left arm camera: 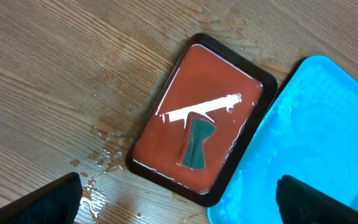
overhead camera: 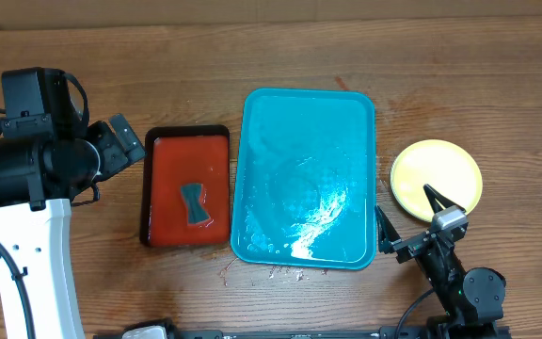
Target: Clean dirty plates on tray and stack at the side
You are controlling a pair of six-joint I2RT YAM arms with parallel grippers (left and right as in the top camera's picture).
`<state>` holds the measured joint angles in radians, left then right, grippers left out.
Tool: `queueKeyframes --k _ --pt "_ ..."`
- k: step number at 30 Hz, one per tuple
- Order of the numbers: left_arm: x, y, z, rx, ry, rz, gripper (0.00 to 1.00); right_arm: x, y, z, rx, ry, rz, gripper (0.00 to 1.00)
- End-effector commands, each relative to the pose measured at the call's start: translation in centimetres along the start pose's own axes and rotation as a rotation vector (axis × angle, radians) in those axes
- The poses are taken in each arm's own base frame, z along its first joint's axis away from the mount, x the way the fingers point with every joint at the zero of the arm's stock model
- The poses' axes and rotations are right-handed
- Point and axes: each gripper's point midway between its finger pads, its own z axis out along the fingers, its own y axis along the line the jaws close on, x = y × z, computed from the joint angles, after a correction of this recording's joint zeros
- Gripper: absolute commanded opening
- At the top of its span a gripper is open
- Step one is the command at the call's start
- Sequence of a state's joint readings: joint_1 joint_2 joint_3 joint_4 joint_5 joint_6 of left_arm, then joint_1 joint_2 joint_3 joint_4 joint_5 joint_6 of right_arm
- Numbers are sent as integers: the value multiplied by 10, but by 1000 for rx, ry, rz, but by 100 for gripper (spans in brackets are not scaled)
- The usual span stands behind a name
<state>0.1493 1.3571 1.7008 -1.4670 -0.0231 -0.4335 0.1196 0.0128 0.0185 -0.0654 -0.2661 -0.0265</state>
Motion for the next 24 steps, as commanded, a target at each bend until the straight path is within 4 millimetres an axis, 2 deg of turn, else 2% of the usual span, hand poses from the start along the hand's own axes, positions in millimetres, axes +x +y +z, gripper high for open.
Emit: queueKeyframes --k 1,4,6,9,11,15,20,24 --pt "0 -4 -13 18 -41 33 100 1 3 0 -13 -7 -3 100" --pt "8 -9 -33 57 -99 66 100 1 3 0 -13 -7 -3 100" --pt "3 -7 -50 54 -213 83 100 1 3 0 -13 -7 -3 100" --pt "0 -22 -72 164 -373 116 100 1 3 0 -13 -7 -3 100" --pt "2 -26 -79 227 -452 117 100 1 3 0 -13 -7 -3 100" --pt "14 -33 -69 337 -567 130 100 1 3 0 -13 -7 -3 100" --pt "39 -32 -35 431 -655 173 100 1 3 0 -13 -7 -3 100" --pt "60 -27 -17 485 -721 196 100 1 3 0 -13 -7 -3 100"
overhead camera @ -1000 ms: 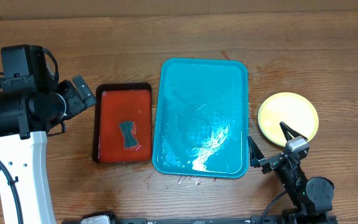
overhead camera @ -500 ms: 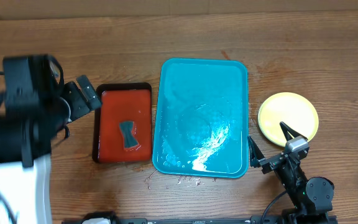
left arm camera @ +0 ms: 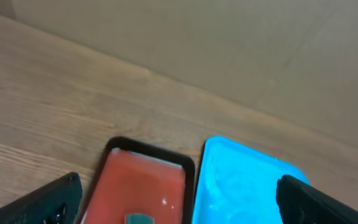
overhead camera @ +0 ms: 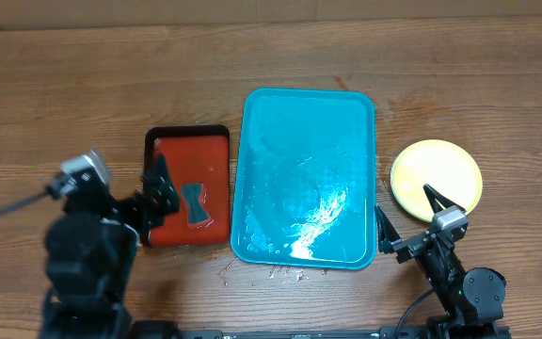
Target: Clean dirty plates on tray and stack at the side
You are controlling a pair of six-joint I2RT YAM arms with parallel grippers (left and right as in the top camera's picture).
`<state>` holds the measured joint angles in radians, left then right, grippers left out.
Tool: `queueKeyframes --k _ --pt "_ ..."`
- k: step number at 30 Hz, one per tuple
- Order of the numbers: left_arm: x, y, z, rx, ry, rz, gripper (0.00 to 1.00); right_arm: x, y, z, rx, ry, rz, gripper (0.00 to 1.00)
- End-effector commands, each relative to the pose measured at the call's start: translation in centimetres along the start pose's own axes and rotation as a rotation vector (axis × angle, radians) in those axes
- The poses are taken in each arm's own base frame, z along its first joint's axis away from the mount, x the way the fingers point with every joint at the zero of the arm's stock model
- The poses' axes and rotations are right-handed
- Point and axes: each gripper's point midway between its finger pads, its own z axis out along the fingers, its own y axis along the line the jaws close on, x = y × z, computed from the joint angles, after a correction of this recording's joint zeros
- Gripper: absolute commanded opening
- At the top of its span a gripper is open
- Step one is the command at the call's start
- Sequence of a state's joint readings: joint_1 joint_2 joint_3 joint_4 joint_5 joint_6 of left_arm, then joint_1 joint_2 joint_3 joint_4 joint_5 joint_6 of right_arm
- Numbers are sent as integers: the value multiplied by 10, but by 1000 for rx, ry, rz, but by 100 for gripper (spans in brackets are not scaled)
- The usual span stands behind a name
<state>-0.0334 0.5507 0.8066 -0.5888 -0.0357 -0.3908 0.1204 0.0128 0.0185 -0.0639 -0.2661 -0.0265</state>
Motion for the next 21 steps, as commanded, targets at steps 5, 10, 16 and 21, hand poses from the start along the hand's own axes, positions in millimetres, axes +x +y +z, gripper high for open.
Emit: queueKeyframes --k 5,10,16,21 --pt "34 2 -7 124 -167 98 100 1 2 0 -12 -6 -3 100" --pt "55 11 -1 155 -257 97 100 1 2 0 -12 -6 -3 100" --pt "79 20 13 171 -298 96 100 1 2 0 -12 -6 -3 100" --pt "101 29 30 163 -283 96 100 1 2 0 -12 -6 -3 100"
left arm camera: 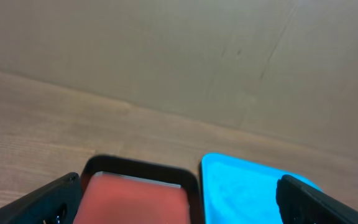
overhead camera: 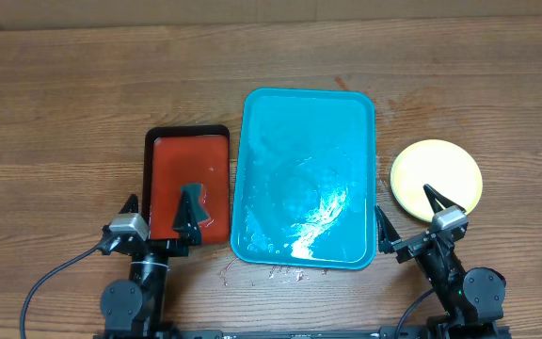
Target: Clean dirty plates on tray and stack at the side
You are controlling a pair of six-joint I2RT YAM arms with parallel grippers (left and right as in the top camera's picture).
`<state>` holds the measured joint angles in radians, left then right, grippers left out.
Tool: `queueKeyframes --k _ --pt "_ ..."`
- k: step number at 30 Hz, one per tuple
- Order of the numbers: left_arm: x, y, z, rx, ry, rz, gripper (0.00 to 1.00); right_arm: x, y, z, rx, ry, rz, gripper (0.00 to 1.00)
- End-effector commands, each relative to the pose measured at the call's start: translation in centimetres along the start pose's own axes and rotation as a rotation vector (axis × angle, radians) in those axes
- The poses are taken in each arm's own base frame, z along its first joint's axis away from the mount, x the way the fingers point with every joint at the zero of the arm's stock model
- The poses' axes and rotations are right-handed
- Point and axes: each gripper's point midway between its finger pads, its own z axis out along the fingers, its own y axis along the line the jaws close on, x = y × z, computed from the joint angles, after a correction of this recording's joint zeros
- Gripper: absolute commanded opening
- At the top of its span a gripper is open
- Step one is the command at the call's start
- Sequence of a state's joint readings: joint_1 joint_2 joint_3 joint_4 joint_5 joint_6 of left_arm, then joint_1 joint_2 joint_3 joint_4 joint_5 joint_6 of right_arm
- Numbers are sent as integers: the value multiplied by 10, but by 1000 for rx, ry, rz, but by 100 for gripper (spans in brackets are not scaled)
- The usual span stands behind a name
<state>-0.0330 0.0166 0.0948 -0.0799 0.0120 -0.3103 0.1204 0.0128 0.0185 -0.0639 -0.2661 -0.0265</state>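
A big blue tray lies wet and bare in the middle of the table. A stack of yellow plates sits to its right. A black tray of red water holds a dark sponge to the left. My left gripper rests low at the table's front, open, at the red tray's near edge. In the left wrist view the red tray and blue tray lie between its fingers. My right gripper is open near the plates.
Water drops lie on the wood in front of the blue tray. A cardboard wall stands behind the table's far edge.
My left arm has drawn back lower to the front of the table, its gripper now at the red tray's near edge. The right arm has not moved.
My left arm was raised at the far left, looking down on the red tray and sponge. Then it was lowered toward the front left. Now it sits folded at the table's front. The plates, trays and right arm stayed put throughout.
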Motion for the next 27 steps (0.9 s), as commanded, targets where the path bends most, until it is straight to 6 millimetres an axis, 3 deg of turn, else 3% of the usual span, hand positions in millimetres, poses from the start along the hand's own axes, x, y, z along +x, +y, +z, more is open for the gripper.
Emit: queueKeyframes --k 1,5,27 --pt "20 4 4 7 16 18 100 1 2 0 -12 -6 -3 100" --pt "38 10 5 -10 71 18 100 1 2 0 -12 -6 -3 100" --pt "39 10 5 -11 75 18 100 1 2 0 -12 -6 -3 100"
